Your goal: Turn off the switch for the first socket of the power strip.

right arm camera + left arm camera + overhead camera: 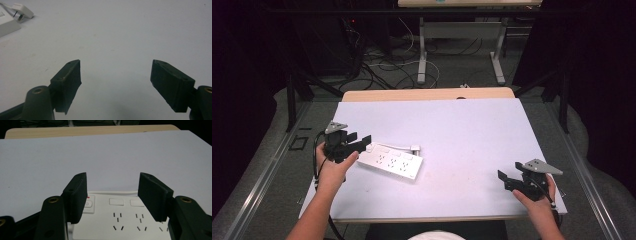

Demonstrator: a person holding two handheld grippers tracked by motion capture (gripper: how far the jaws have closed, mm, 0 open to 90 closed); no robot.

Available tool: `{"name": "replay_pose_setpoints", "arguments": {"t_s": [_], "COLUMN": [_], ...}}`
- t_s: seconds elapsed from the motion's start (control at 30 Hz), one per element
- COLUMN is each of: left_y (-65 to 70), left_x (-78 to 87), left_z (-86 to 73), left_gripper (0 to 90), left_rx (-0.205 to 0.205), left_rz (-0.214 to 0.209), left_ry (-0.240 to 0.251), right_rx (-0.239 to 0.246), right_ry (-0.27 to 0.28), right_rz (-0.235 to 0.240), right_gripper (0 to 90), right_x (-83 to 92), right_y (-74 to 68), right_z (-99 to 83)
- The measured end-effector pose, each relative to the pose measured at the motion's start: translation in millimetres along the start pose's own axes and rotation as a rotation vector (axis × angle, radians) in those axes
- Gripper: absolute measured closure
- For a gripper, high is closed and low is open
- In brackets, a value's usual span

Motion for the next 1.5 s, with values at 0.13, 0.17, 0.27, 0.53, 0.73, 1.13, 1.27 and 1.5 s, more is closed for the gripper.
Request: {"name": "replay_pose_setpoints", "arguments": {"t_s": [0.13, 0.17, 0.27, 0.53, 0.73, 1.13, 1.27, 1.5], "left_y": [1.3, 1.9, 4.1, 8.3, 10.3, 18.9, 20.6, 23.8], "left_x": [-1.9, -3.1, -7.0, -14.4, -19.4, -37.8, -43.2, -51.8], "left_z": [3.1, 4.2, 7.7, 12.2, 13.5, 13.4, 11.6, 9.0], "left_gripper": [42.0, 42.8, 43.8, 45.0, 47.9, 54.5, 57.3, 61.7], "left_rx": [0.004, 0.01, 0.02, 0.049, 0.045, 0.054, 0.054, 0.06], "left_rz": [0.001, 0.003, 0.0, -0.007, -0.007, -0.01, -0.01, -0.013], "left_ry": [0.003, 0.008, 0.011, 0.014, -0.002, -0.027, -0.047, -0.068], "right_rx": [-0.006, -0.005, -0.001, -0.006, -0.004, -0.005, -0.009, -0.008], "right_ry": [-0.002, -0.002, 0.001, -0.003, -0.003, -0.011, -0.001, -0.001], "right_rz": [0.001, 0.0, 0.003, 0.004, 0.004, 0.001, 0.001, 0.003], "right_gripper": [23.9, 23.9, 23.9, 23.9, 23.8, 23.7, 23.7, 23.6], "right_x": [-0.1, -0.1, 0.1, -0.5, -0.4, 0.1, -0.7, -0.7], "right_y": [-0.9, -0.7, 0.0, -0.7, 0.0, 0.8, 0.8, 0.8], "right_z": [-0.1, -0.1, 0.2, -0.4, -0.3, -0.9, -0.4, -0.3]}}
Point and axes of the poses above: each handheld gripper's, and its own axes: x roughly backward along the jaws, z roughly out of its top, y roughly to its right, the point moved 7 cm from there along -x, roughly forward along the jaws, and after that the axes turned 4 degrees about -x, right-handed, at the moved point
